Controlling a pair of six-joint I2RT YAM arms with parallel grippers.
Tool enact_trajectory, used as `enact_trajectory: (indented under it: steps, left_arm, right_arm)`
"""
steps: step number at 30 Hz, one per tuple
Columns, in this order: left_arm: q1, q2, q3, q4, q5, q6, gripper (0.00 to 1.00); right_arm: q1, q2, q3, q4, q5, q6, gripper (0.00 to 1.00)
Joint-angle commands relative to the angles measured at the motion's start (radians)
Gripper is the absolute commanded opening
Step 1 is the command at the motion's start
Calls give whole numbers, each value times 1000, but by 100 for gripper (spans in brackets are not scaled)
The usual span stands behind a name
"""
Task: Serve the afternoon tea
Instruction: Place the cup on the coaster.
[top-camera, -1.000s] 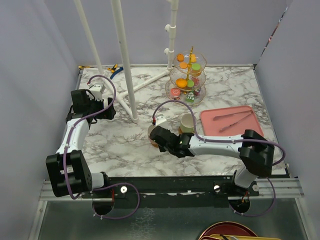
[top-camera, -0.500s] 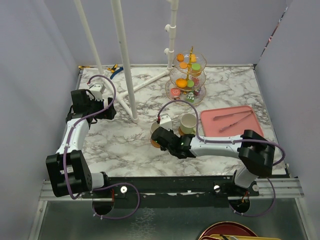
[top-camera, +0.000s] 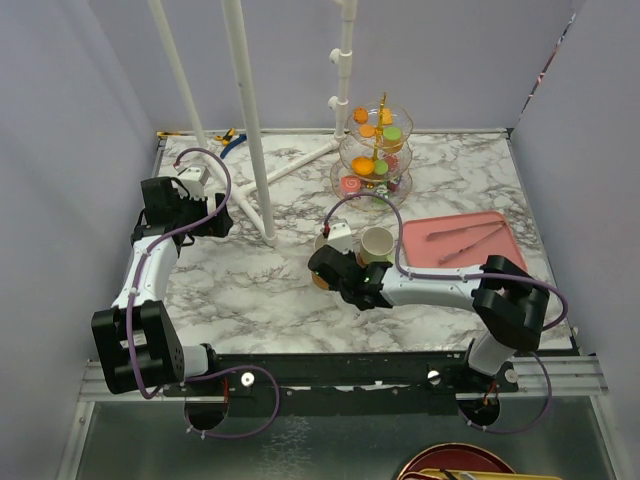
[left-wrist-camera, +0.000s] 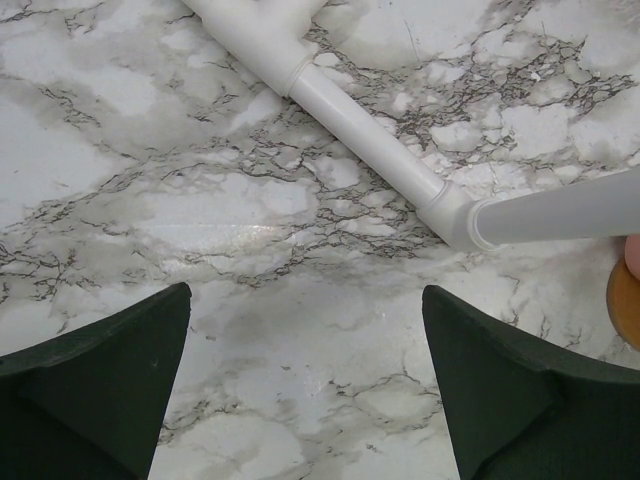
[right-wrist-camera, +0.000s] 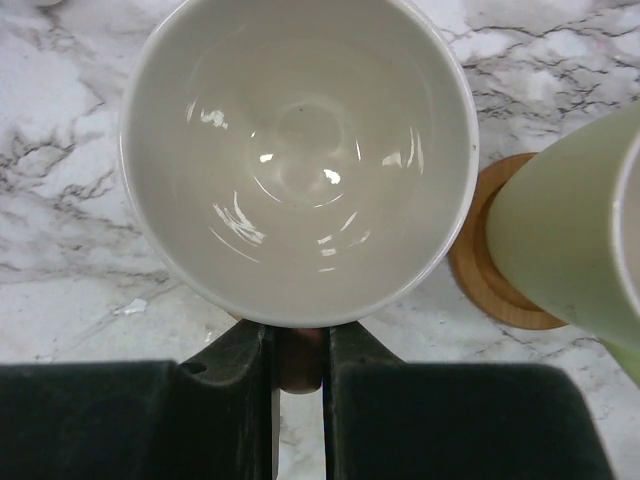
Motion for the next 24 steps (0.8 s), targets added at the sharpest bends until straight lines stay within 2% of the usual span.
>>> enact_trajectory:
  steps: [1,12,19,24]
  left_arm:
    - [5,0,26,6,24,-5,99]
    - [6,-3,20,6,23,-4,99]
    - [6,-13,19,5,13,5,99]
    - [6,-21,9,5,32,-1,99]
  right_arm:
    - [-63,38,-41,-144,62,-41,0]
    - [-72,-7,10,-70,-30,-103,1]
    - [-65,-89,66,-133,14,-116,0]
    - [-60,-171,28,-177,-35,-98,0]
